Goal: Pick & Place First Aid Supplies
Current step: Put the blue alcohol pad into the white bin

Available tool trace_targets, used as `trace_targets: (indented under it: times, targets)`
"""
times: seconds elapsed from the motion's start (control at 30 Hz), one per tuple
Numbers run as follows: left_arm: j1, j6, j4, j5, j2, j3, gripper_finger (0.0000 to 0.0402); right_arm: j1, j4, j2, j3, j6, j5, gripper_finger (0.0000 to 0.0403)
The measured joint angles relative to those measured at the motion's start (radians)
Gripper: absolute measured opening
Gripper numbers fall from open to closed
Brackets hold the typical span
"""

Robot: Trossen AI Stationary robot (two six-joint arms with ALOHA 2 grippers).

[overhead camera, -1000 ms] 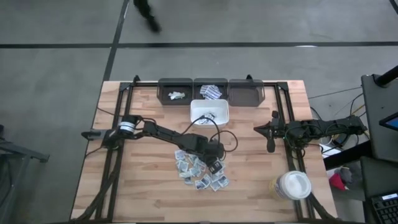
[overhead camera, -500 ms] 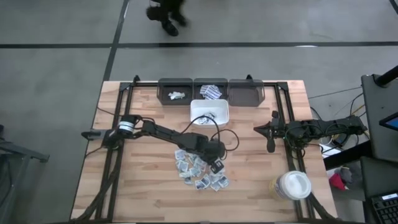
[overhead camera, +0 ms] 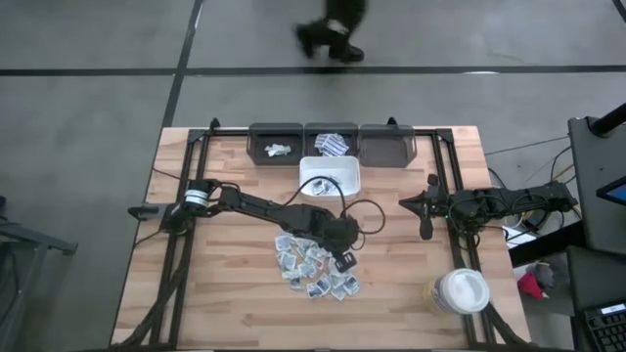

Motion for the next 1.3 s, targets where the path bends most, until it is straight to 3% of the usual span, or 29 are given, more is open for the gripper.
trace_targets:
  times: [0.3,0.43,0.77,1.3]
  targets:
    - [0.0,-0.093,-0.087,0.052,0.0,-0.004,0.0009,0.0,0.0,0.0,0.0,-0.003,0.0,0.0018]
    - [-0.01,-0.09,-0.033,0.097,0.0,-0.004,0.0038,0.0,0.0,0.0,0.0,-0.003,0.0,0.0018]
    - [-0.049,-0.158,0.084,0.095,0.027,-0.005,0.0118,0.0,0.0,0.0,0.0,-0.003,0.0,0.0018]
    - [-0.072,-0.217,0.112,-0.006,0.076,-0.005,0.0121,0.0,0.0,0.0,0.0,0.0,0.0,0.0018]
